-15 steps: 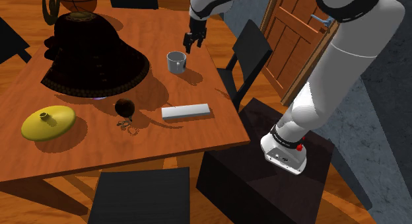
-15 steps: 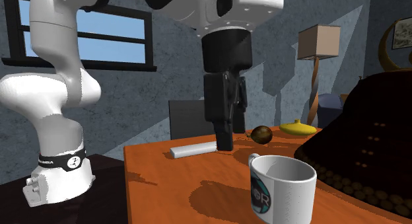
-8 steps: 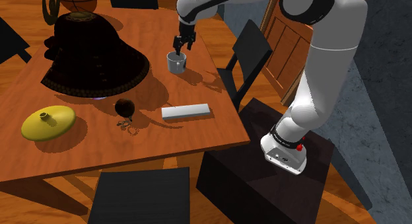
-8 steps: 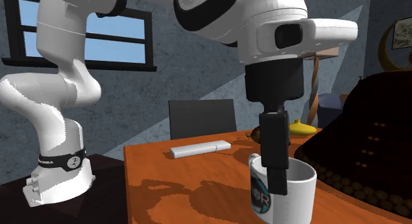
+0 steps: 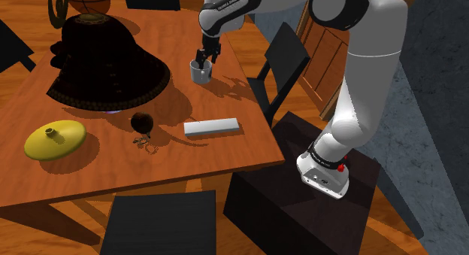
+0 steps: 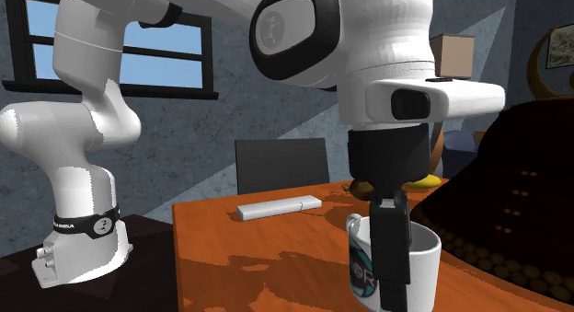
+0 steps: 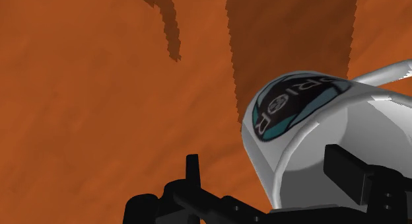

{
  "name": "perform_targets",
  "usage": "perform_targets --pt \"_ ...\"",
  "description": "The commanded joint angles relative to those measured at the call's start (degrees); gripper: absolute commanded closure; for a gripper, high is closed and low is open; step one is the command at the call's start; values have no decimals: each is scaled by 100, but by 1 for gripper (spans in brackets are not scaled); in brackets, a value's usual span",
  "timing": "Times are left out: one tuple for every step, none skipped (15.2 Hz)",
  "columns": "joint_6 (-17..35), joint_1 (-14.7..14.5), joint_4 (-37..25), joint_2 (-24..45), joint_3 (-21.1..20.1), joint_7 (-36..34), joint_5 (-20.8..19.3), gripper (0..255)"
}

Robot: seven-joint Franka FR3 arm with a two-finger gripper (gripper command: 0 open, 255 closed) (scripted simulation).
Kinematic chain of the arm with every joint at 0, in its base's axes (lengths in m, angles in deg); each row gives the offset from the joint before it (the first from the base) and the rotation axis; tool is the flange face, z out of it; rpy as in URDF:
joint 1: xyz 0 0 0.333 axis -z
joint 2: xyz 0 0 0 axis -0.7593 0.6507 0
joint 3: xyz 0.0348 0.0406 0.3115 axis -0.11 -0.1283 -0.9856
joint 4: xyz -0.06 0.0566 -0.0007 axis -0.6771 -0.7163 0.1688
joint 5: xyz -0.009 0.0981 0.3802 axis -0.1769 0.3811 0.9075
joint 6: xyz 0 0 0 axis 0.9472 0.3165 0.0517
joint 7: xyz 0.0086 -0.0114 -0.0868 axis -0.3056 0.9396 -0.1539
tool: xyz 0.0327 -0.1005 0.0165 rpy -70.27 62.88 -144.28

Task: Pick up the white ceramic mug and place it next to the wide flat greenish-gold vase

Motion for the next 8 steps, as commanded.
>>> perform_targets --pt "19 -1 3 13 -1 0 2 0" --pt "19 -1 3 13 -1 0 2 0" --pt "19 -1 3 13 -1 0 2 0" --pt "19 -1 3 13 -1 0 2 0" --pt "19 -1 3 13 -1 0 2 0" --pt "18 -1 2 13 -1 0 2 0" --pt "18 -1 2 13 -1 0 2 255" --pt "18 -1 2 13 -1 0 2 255"
